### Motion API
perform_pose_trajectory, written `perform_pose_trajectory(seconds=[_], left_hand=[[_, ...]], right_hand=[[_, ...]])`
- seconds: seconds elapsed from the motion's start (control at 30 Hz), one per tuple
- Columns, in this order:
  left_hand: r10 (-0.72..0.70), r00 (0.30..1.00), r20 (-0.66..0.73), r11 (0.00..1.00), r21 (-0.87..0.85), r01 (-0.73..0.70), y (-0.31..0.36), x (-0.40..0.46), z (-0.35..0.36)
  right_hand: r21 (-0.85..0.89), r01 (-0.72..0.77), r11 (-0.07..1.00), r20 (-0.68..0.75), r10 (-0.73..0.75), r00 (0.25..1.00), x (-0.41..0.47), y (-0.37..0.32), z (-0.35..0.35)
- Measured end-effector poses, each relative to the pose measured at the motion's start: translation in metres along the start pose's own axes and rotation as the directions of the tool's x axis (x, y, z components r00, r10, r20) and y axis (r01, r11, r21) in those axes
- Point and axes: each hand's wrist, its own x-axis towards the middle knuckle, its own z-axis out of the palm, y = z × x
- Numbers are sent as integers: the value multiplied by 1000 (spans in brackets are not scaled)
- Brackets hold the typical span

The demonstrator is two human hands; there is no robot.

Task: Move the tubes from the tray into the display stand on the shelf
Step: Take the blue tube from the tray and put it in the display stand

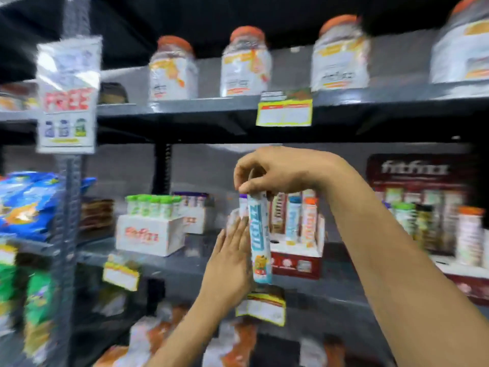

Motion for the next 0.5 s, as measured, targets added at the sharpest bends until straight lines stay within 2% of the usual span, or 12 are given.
perform_pose_trajectory(seconds=[0.07, 0.13, 0.37, 0.43, 0.5], left_hand=[[-15, 1000, -13, 997, -70, 14, 31, 9, 19], [-56, 998, 35, 985, -163, 61, 61, 15, 36], [129, 976, 176, 977, -193, -94, 141, 21, 80], [107, 964, 244, 977, -203, -57, 152, 25, 92], [59, 908, 414, 985, -175, 16, 156, 26, 105]], right_hand=[[-33, -109, 994, -2, 109, 994, -15, 22, -12], [-99, -197, 975, -8, 197, 980, -32, 41, -25], [-142, -460, 877, -41, 459, 887, -91, 92, -67], [-144, -560, 816, -79, 555, 828, -108, 109, -78], [-106, -641, 760, -107, 633, 767, -123, 128, -86]])
